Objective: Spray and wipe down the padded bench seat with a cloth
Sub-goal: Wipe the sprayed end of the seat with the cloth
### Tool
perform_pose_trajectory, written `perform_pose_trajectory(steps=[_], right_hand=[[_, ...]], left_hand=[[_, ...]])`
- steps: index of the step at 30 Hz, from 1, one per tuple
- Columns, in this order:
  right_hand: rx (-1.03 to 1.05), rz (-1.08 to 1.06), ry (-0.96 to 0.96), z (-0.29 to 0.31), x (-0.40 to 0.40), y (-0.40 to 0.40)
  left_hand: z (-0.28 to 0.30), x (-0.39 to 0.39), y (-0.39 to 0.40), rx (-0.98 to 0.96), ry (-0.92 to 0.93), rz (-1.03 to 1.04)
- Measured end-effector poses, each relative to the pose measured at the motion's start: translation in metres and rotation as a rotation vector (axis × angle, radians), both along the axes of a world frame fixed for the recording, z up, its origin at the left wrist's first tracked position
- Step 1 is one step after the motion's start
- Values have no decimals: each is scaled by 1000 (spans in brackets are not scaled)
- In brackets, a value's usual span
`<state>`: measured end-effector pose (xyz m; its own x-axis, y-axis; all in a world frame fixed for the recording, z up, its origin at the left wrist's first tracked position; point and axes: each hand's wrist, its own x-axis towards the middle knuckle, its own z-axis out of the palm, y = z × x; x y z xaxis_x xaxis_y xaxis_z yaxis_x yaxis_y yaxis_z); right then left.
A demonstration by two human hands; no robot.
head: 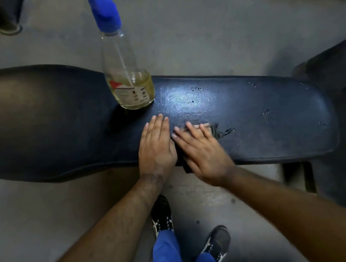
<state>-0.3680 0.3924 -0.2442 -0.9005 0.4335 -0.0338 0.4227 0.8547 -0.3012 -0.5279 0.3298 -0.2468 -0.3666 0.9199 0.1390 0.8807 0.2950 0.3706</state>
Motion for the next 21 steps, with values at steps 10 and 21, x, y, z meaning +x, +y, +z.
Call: perform_pose_trajectory(steps=[10, 21], right_hand=[[-2, 20, 36, -3, -21, 66], [-11, -188, -55, 0, -46, 151]], left_hand=[[-12, 8, 15, -92, 162, 31], [-12, 9, 16, -120, 205, 46]])
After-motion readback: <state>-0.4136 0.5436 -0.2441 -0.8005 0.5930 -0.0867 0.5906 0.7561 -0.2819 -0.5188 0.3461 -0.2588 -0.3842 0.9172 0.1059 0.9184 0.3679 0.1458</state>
